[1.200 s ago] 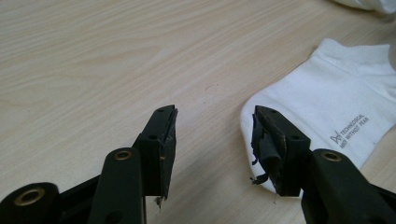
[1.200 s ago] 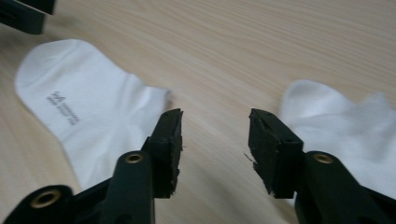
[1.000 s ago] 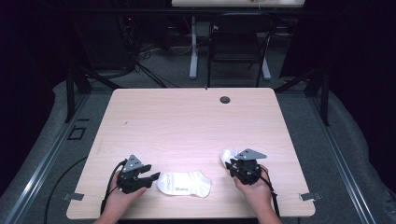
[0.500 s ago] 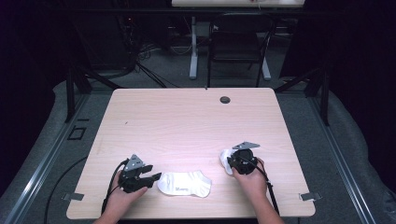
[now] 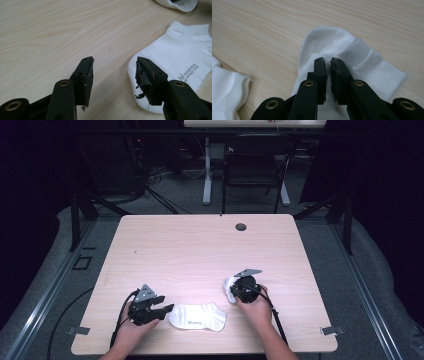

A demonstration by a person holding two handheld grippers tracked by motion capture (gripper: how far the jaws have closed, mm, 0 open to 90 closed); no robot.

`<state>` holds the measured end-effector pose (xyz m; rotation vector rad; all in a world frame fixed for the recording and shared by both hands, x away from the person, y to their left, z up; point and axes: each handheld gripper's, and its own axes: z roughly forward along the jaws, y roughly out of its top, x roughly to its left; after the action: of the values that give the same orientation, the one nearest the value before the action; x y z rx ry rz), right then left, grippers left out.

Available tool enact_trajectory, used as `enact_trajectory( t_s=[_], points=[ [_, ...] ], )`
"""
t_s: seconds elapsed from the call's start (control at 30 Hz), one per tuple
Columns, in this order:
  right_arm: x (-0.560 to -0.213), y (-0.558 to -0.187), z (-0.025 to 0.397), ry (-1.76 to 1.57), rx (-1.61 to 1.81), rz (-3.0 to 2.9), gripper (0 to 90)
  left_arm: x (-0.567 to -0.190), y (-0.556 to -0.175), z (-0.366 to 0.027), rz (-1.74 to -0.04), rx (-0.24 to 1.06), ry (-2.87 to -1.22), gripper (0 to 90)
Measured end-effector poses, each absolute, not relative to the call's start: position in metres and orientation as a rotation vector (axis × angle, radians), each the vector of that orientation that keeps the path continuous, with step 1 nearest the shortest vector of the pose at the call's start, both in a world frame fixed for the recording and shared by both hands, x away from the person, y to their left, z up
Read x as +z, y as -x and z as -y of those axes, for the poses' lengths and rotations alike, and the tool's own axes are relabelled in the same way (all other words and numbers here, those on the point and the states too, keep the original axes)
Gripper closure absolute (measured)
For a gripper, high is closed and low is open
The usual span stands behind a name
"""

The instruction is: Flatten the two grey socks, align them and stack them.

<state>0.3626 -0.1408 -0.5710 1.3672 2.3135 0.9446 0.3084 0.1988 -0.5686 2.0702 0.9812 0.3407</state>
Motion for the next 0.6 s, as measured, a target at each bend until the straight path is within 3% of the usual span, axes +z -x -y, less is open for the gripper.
enact_trajectory(
  t_s=[0.6],
  points=[
    [-0.573, -0.375, 0.048, -1.063, 0.995, -2.506, 82.6, -0.569, -0.317, -0.199, -0.989, 0.356, -2.058, 49.4]
  ],
)
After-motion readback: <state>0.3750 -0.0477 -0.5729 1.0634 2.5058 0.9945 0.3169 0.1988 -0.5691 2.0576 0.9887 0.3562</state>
